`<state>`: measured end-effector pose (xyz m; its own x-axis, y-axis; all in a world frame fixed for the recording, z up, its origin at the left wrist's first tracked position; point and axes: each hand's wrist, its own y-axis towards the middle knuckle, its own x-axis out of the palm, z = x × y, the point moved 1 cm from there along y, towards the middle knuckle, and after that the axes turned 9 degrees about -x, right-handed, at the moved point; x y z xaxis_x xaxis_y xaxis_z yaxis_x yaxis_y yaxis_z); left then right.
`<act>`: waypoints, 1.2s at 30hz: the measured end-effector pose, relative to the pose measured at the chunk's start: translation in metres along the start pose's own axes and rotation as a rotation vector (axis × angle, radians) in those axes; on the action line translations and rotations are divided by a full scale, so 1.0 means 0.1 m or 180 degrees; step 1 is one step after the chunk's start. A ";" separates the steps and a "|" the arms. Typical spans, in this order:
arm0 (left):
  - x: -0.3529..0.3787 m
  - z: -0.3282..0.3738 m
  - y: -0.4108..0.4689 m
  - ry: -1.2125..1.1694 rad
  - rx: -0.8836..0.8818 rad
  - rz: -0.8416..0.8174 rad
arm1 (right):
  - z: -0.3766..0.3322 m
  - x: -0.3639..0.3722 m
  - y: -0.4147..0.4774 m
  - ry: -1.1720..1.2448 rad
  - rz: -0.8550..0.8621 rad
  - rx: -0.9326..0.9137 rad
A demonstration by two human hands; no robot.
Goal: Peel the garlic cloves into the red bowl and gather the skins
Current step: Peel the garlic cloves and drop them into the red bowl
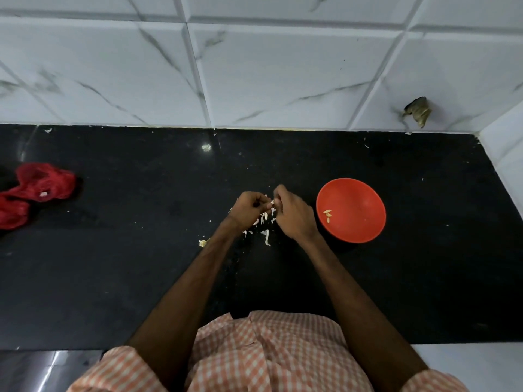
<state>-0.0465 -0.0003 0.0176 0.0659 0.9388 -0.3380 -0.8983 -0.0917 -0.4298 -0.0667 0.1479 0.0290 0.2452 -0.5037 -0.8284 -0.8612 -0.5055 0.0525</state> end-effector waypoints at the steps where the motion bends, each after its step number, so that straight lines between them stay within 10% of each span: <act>1: -0.01 0.01 -0.01 -0.0046 -0.0003 -0.0035 | -0.01 -0.02 -0.01 -0.0285 0.0008 -0.0227; 9: -0.03 -0.01 -0.04 -0.0100 -0.0184 -0.0286 | 0.04 -0.02 0.00 -0.0760 -0.0147 -0.0613; 21: -0.03 0.07 -0.04 0.0452 0.0214 0.0372 | -0.08 0.05 0.16 0.1757 0.0098 0.1215; 36: 0.05 0.20 -0.08 -0.0780 -0.0173 -0.0035 | 0.01 0.05 0.13 0.2174 0.0867 0.0928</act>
<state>-0.0479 0.0116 0.0365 -0.0378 0.9917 -0.1229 -0.8730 -0.0926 -0.4789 -0.0770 0.1392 0.0250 0.1466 -0.9497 -0.2767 -0.9890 -0.1462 -0.0222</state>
